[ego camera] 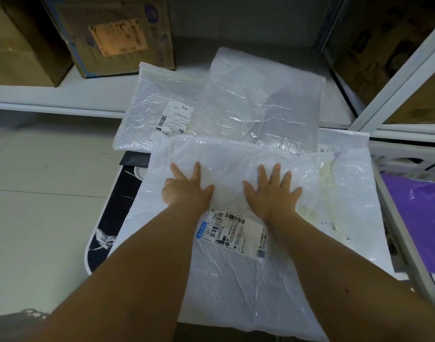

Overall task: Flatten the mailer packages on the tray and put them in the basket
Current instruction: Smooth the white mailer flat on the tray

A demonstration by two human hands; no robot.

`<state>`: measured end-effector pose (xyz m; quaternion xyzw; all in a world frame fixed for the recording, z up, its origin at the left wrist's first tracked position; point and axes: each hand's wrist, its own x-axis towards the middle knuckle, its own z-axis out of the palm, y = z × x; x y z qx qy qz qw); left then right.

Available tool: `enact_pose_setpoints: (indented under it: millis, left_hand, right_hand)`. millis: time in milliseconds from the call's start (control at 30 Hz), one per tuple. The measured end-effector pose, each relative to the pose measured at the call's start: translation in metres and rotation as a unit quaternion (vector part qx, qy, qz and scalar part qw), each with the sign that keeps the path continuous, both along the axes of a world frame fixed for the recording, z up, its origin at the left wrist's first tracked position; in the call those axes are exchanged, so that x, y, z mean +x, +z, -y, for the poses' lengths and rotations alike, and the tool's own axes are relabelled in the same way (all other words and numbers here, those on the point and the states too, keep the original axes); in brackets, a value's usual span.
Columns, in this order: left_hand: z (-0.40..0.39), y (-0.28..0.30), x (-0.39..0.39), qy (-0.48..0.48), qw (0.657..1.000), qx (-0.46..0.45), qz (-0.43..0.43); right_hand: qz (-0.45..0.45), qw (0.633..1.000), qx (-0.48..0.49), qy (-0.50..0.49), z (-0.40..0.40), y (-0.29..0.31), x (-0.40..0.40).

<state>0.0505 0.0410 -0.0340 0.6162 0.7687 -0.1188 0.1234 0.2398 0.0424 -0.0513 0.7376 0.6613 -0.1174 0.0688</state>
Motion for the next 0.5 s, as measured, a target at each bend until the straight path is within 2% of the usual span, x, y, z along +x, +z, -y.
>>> enact_pose_setpoints:
  millis: [200,400,467,500]
  left_hand:
    - [-0.001,0.0,-0.003,0.029,0.999,-0.031,0.004]
    - [0.011,0.004,-0.007,0.103,0.994,-0.023,0.011]
    - [0.016,0.009,-0.011,0.081,0.996,-0.037,-0.025]
    - [0.021,0.013,-0.014,0.039,0.997,-0.037,-0.055]
  right_hand:
    - [-0.007,1.0,0.007,-0.024,0.0,0.003,0.003]
    - [-0.105,0.994,0.02,0.012,-0.001,0.007,0.025]
    - [-0.099,0.993,0.055,0.03,0.004,0.013,0.035]
    - [-0.07,0.994,0.074,0.036,0.009,0.018,0.039]
